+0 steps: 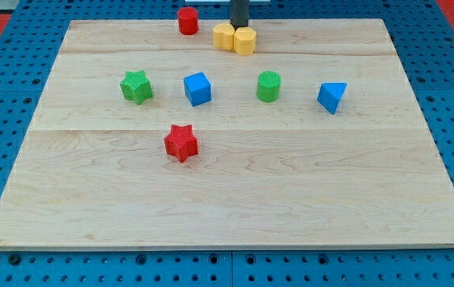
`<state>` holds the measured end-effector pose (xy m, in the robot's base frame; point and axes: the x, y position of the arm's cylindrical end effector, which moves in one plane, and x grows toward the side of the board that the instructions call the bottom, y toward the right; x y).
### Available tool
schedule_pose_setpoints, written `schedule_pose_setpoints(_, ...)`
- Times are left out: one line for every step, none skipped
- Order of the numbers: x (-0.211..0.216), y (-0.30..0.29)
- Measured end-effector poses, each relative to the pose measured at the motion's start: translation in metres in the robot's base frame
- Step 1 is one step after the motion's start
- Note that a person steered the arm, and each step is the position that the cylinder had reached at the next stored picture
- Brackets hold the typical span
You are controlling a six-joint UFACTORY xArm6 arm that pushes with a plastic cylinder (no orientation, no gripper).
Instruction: Push the yellow heart towards the center left
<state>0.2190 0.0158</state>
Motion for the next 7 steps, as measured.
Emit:
schedule_pose_setpoints(0.007, -0.023)
schedule_pose_setpoints(0.012, -0.049)
schedule_pose_setpoints(0.017, -0.046)
schedule_pose_setpoints(0.017, -0.046)
schedule_pose_setpoints(0.017, -0.046)
schedule_pose_setpoints(0.029, -0.038)
schedule_pose_setpoints(0.031, -0.028)
